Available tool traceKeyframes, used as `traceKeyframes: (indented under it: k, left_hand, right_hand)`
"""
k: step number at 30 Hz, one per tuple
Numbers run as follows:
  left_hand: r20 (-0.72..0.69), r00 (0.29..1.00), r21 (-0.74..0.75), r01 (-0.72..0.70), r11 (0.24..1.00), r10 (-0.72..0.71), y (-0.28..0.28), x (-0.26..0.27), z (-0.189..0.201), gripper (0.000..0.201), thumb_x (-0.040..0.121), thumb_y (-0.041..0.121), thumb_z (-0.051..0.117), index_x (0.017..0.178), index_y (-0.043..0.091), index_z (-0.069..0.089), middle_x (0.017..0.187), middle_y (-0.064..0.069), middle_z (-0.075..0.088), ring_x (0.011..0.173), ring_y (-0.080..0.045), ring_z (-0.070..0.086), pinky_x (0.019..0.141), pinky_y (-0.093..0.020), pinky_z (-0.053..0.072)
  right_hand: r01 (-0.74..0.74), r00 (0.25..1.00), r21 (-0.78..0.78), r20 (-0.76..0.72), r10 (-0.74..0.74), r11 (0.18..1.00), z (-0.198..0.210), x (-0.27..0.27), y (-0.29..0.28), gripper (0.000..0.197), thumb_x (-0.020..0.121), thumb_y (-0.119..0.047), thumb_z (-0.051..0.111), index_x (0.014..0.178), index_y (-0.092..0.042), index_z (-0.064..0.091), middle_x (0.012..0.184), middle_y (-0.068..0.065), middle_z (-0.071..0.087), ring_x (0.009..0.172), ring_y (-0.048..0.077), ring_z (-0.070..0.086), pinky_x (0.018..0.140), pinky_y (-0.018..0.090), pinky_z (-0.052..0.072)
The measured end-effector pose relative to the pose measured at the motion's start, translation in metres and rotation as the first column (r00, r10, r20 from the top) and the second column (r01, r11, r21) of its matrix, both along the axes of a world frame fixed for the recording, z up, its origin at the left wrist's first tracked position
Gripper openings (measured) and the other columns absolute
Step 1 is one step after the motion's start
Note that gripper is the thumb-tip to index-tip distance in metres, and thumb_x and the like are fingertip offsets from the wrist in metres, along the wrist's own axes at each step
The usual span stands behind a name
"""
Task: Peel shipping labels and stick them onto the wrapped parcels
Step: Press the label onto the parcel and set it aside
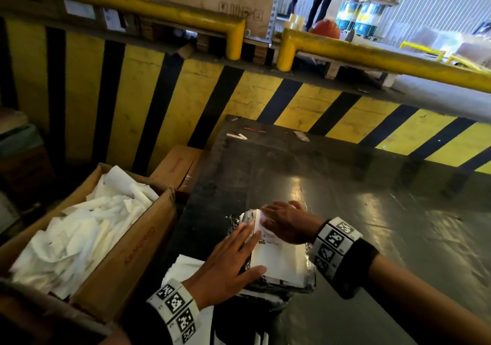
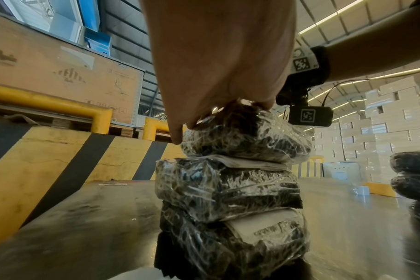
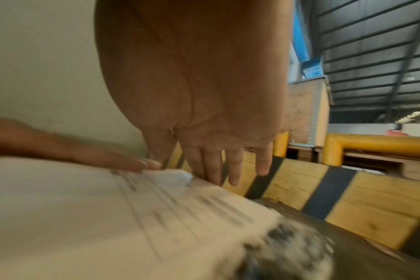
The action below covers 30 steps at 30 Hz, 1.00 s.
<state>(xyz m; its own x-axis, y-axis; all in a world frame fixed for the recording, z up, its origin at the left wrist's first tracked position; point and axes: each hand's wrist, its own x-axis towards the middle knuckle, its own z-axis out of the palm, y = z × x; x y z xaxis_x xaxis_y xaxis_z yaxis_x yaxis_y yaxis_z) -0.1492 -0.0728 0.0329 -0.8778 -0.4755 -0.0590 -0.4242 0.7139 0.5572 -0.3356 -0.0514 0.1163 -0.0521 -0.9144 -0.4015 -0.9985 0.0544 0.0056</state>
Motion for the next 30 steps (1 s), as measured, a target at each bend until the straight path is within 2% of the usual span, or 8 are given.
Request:
traceKeyframes:
  k: [4,9,14,16,18,24,27,30]
  left_hand:
    - [-0.014,1.000,0.033,-0.002,0.999,0.002,-0.001,0.000,-0.002,0.074,0.088,0.067,0.026,0.141,0.043,-0.019,0.150,0.019,-0.029,0.138,0.000,-0.025,0.119,-0.037,0.000]
    - [-0.024,1.000,0.059,0.005,0.998,-0.004,-0.001,0.001,-0.001,0.073,0.089,0.064,0.028,0.142,0.043,-0.016,0.148,0.021,-0.030,0.137,0.003,-0.026,0.117,-0.038,0.002]
    - [-0.008,1.000,0.068,0.006,0.998,-0.006,-0.001,0.001,0.002,0.075,0.087,0.067,0.027,0.144,0.042,-0.014,0.150,0.022,-0.027,0.137,0.003,-0.024,0.116,-0.042,0.009]
    - [0.023,1.000,0.058,0.007,0.998,-0.008,-0.001,0.001,0.004,0.079,0.081,0.072,0.021,0.146,0.038,-0.010,0.146,0.023,-0.029,0.136,0.004,-0.026,0.117,-0.041,0.009]
    - [0.039,0.999,0.046,0.012,0.999,-0.014,-0.002,0.001,0.005,0.085,0.076,0.074,0.017,0.147,0.034,-0.007,0.143,0.024,-0.029,0.134,0.005,-0.027,0.117,-0.038,0.009]
    - [0.026,0.999,0.047,0.020,0.999,-0.021,-0.002,0.000,0.005,0.081,0.081,0.069,0.022,0.148,0.032,-0.006,0.142,0.026,-0.029,0.133,0.007,-0.026,0.115,-0.036,0.011]
    - [0.026,0.999,0.045,0.035,0.998,-0.036,-0.004,0.000,-0.001,0.088,0.075,0.078,0.015,0.147,0.034,-0.009,0.141,0.026,-0.032,0.133,0.007,-0.027,0.117,-0.038,0.011]
    - [0.017,0.999,0.044,0.029,0.999,-0.030,-0.007,0.000,-0.005,0.097,0.065,0.087,0.005,0.146,0.035,-0.011,0.141,0.027,-0.032,0.133,0.005,-0.027,0.117,-0.042,0.014]
  right_hand:
    - [-0.116,0.990,0.009,-0.080,0.117,0.993,0.006,0.010,0.003,0.049,0.101,-0.035,0.027,0.143,-0.011,0.031,0.153,0.004,0.028,0.143,0.019,0.020,0.116,0.045,0.013]
    - [-0.092,0.995,-0.032,0.026,0.093,0.995,-0.003,0.008,-0.010,0.048,0.101,-0.032,0.027,0.144,-0.012,0.030,0.152,0.004,0.032,0.140,0.018,0.026,0.113,0.046,0.021]
    - [-0.117,0.993,-0.026,-0.025,0.116,0.993,-0.013,0.000,0.015,0.058,0.100,-0.044,0.019,0.149,-0.014,0.010,0.158,0.003,0.008,0.146,0.020,0.002,0.118,0.046,0.007]
    - [-0.123,0.992,-0.058,-0.031,0.121,0.991,-0.020,-0.004,0.034,0.070,0.092,-0.058,0.002,0.149,-0.018,0.007,0.159,-0.001,0.002,0.146,0.017,-0.004,0.117,0.045,0.001]
    - [-0.091,0.996,-0.092,-0.019,0.089,0.992,-0.028,-0.012,0.055,0.087,0.076,-0.066,-0.012,0.150,-0.023,0.004,0.158,-0.006,-0.003,0.145,0.014,-0.007,0.116,0.042,-0.004]
    - [0.147,0.989,-0.176,0.038,-0.142,0.973,-0.043,-0.033,0.102,0.108,0.057,-0.079,-0.029,0.148,-0.030,-0.001,0.155,-0.016,-0.010,0.144,0.010,-0.012,0.112,0.031,-0.008]
    - [0.198,0.980,-0.227,0.045,-0.193,0.954,-0.041,-0.023,0.105,0.110,0.058,-0.078,-0.028,0.149,-0.024,0.004,0.158,-0.008,-0.002,0.144,0.012,-0.013,0.114,0.035,-0.008]
    - [0.146,0.988,-0.272,0.080,-0.129,0.951,-0.039,0.012,0.102,0.095,0.069,-0.070,-0.019,0.149,-0.024,0.003,0.157,-0.008,-0.004,0.141,0.010,-0.018,0.116,0.037,-0.010]
